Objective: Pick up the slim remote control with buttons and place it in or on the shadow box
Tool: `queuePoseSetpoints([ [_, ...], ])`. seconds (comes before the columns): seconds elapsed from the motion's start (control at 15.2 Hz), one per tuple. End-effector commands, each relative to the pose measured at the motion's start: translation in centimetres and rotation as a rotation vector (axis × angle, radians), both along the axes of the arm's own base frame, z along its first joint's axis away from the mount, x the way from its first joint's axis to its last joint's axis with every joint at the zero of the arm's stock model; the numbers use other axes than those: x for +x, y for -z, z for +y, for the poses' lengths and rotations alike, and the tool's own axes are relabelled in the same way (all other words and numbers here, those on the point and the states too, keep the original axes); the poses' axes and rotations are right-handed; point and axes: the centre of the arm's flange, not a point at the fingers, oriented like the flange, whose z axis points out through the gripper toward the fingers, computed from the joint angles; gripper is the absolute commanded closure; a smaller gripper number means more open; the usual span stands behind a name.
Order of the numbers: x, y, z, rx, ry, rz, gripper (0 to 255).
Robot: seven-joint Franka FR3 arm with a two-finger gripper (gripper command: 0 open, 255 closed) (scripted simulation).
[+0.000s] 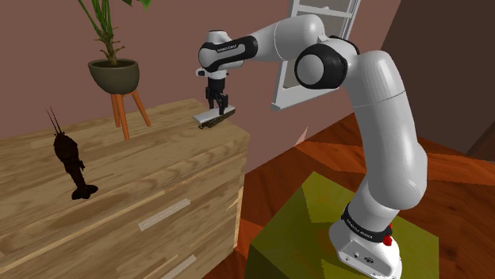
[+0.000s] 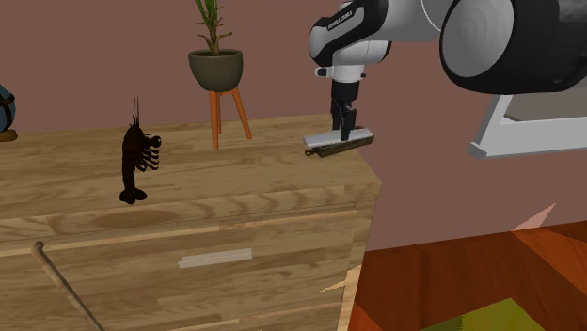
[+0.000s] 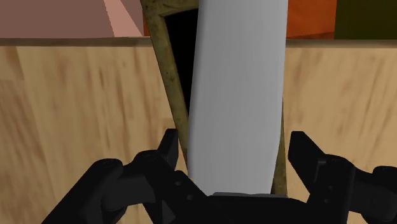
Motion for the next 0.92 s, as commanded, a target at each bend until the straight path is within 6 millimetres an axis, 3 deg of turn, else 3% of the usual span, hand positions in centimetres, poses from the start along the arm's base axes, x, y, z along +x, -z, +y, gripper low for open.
queuePoseSetpoints([
  [0.0,0.0,0.0,0.0,0.000,0.000,0.000,0],
  [0.26,0.0,0.0,0.0,0.000,0.000,0.000,0],
  [0.53,0.0,-5.0,0.0,0.000,0.000,0.000,0],
  [0.86,0.0,-5.0,0.0,0.000,0.000,0.000,0],
])
